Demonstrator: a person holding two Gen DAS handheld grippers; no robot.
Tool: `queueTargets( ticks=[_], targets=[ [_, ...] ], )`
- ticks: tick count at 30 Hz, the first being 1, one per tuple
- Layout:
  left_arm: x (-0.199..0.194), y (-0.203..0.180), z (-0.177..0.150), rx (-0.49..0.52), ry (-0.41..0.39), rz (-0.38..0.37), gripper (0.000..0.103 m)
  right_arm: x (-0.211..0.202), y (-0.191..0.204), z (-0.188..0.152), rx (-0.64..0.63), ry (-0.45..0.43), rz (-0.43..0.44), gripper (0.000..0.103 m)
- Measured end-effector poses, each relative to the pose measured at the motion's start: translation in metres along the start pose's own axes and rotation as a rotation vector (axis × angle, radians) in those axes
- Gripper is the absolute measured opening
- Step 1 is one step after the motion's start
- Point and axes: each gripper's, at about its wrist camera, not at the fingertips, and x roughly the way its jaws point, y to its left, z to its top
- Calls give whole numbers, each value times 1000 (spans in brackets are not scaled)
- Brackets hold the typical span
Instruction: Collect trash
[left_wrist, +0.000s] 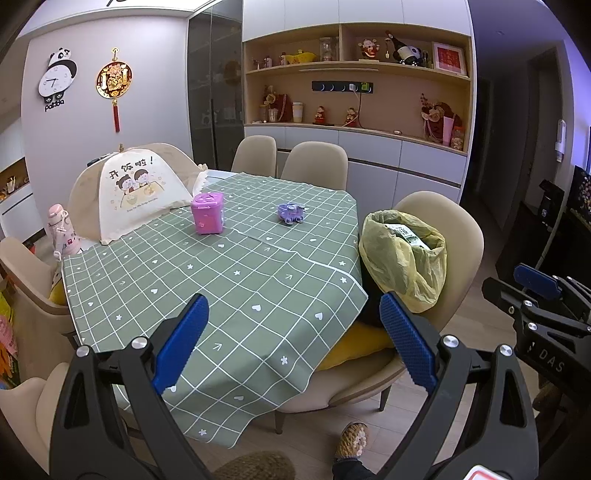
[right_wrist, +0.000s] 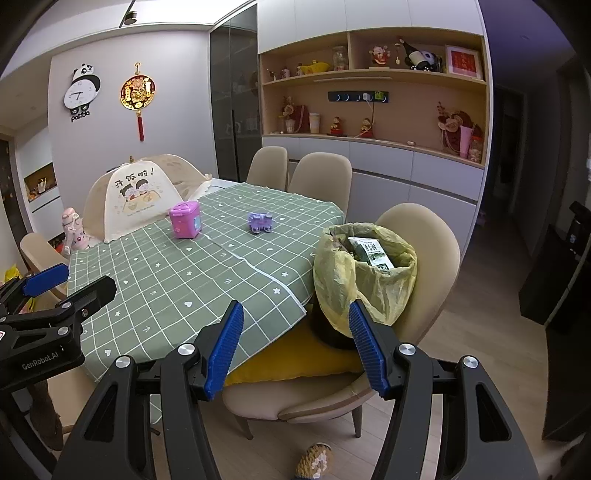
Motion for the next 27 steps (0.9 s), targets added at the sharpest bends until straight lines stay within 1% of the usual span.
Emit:
queueTargets(
  ticks=[13,19,24,27],
  targets=[
    [6,1,-2,2,8,3,89,1,0,0,-2,2,1,56],
    [13,5,-3,-8,18,3,89,10,2,4,-13,9,1,56],
    [23,11,-1,-9,25,1,89,17,3,8,-15,17,-6,56],
    [37,18,-2,-21,36,14,89,29,4,11,-21,29,-8,56]
  ],
)
